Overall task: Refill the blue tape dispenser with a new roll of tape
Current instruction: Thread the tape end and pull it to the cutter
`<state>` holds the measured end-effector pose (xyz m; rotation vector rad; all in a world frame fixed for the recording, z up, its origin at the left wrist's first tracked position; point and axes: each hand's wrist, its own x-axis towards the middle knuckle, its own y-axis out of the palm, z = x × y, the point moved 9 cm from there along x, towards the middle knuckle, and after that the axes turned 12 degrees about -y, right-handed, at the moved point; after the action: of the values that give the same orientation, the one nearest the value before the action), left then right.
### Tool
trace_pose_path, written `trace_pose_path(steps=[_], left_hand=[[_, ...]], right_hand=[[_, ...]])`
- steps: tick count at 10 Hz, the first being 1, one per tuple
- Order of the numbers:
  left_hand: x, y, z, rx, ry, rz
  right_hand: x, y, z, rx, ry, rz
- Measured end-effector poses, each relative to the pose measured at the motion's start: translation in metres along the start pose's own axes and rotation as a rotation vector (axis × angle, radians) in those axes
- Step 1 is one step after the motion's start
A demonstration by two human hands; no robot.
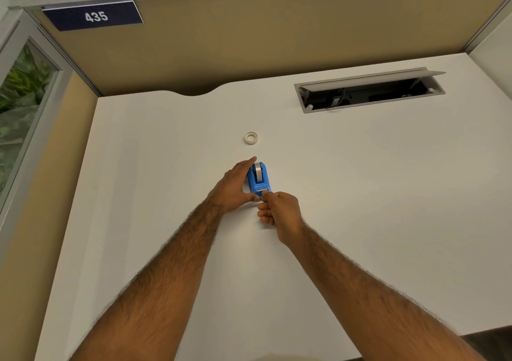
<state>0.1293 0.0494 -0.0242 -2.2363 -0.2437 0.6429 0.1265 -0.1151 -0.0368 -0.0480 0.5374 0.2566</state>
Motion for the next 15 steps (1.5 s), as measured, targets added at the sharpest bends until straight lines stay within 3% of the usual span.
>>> trace_pose_path(steps=[9,15], left_hand=[[-0.0003,0.0004,-0.0015,0.015,-0.026,0.009],[-0.0067,-0.0011,-0.0047,-0.034,-0.019,0.025]], right_hand=[[-0.0032,-0.0001,0.0031,-0.009,-0.065,-0.012],[-0.0006,-0.0014,-0.0027,-0.047,-0.015,0.071]])
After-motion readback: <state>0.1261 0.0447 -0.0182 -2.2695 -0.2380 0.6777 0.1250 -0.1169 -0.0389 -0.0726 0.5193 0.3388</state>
